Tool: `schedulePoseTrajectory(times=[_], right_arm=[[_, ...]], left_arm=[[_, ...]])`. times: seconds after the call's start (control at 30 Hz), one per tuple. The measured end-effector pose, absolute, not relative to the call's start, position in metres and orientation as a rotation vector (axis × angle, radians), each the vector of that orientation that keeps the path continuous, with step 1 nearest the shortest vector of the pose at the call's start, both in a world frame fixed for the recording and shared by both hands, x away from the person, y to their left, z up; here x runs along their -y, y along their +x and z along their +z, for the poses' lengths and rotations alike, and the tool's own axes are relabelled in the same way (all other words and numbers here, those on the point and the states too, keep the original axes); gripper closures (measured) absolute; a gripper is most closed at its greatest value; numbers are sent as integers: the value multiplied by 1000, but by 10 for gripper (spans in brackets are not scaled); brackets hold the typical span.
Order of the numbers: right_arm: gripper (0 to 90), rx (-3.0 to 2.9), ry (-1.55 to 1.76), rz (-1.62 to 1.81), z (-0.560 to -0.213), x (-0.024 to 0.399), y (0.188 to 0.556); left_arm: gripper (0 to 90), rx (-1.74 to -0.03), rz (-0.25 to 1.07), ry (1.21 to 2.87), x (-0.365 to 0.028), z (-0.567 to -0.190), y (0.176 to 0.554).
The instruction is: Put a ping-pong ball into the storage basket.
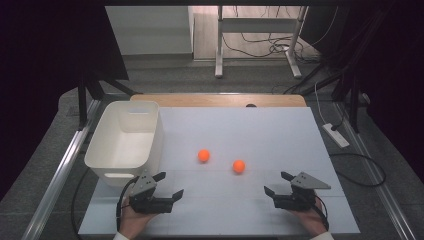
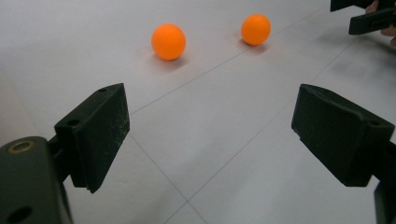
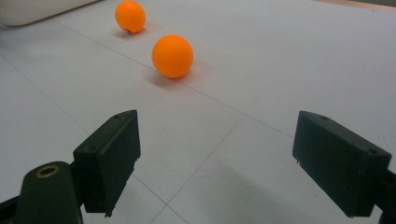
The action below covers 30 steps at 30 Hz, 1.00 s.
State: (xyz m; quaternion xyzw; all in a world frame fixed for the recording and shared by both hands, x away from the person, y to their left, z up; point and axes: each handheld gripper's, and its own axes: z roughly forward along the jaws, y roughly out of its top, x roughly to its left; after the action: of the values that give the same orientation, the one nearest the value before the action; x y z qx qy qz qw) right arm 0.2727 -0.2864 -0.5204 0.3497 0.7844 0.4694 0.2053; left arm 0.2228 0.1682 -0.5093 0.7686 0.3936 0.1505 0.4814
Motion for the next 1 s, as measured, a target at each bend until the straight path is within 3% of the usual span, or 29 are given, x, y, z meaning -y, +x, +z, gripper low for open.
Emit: schedulePoseTrajectory(times=[1.0], right_arm=[[155,-2186,965,1298,-520,287,271]], left_arm=[[130,-954,381,1936,-133,-474,254]])
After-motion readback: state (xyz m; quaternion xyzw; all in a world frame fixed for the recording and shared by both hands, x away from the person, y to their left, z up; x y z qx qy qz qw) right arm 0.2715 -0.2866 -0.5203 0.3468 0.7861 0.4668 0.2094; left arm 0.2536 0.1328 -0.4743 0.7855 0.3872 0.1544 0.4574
